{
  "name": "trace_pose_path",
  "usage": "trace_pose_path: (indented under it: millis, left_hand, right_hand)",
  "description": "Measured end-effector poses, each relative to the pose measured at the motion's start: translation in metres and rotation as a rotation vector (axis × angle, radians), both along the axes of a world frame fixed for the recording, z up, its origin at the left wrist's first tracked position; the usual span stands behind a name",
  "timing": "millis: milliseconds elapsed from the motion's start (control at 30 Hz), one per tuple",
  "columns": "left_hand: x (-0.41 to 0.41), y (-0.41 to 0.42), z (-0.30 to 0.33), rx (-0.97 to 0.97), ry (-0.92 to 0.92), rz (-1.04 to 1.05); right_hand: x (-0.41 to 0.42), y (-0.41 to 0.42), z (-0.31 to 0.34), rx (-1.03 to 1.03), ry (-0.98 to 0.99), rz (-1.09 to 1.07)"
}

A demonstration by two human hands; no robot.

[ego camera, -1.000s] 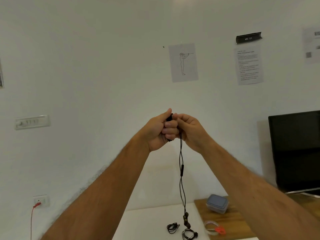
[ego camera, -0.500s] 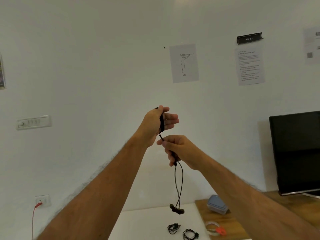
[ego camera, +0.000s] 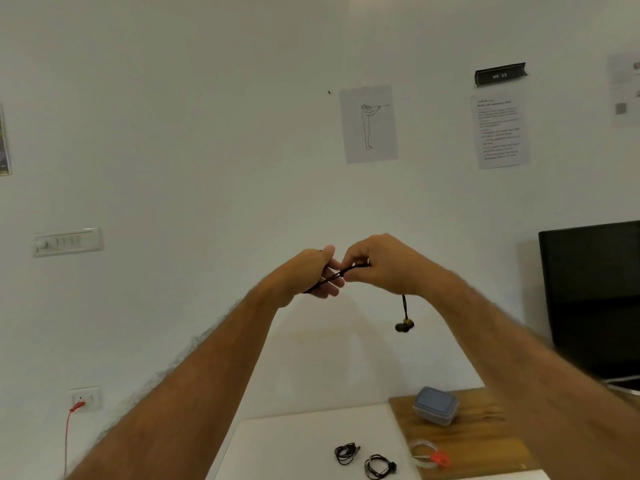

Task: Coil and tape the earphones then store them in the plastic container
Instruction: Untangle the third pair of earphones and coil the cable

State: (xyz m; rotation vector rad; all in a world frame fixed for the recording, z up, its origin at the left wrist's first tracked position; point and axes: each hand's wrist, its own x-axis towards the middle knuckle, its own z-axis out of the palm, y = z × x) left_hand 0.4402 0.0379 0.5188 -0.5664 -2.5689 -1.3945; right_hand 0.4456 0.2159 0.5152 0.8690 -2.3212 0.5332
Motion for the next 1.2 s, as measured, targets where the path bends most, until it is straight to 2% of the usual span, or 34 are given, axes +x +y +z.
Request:
trace_pose_path:
  millis: [133,267,467,567,700,867,1033,1200]
  left_hand:
    - [0.008,0.001,-0.002,-0.004,-0.089,-0.047]
    - [0.012,0.004,0.001,0.013,-0.153,-0.119]
    - [0.017,0.002,0.009,0.181,-0.339,-0.361]
    - [0.019,0.001,0.009,0.274,-0.4,-0.471]
    - [0.021,0.006,0.008,0.437,-0.391,-0.596]
    - [0.021,0.016,0.005,0.579,-0.38,-0.695]
    - [0.02,0.017,0.003,0.657,-0.297,-0.648]
    - [0.021,0.015,0.006,0.717,-0.258,-0.601]
  right_hand:
    - [-0.001,0.004,0.011,0.064,0.1,-0.011]
    - [0.0,0.007,0.017,-0.008,0.123,0.119]
    - [0.0,0.014,0.019,-0.294,-0.099,0.377]
    - [-0.008,0.016,0.013,-0.521,-0.189,0.488]
    - [-0.016,0.009,0.001,-0.744,-0.296,0.595]
    - [-0.014,-0.011,-0.017,-0.889,-0.346,0.63]
    - [-0.009,-0.025,-0.026,-0.943,-0.356,0.55]
    - [-0.005,-0.027,-0.033,-0.898,-0.411,0.509]
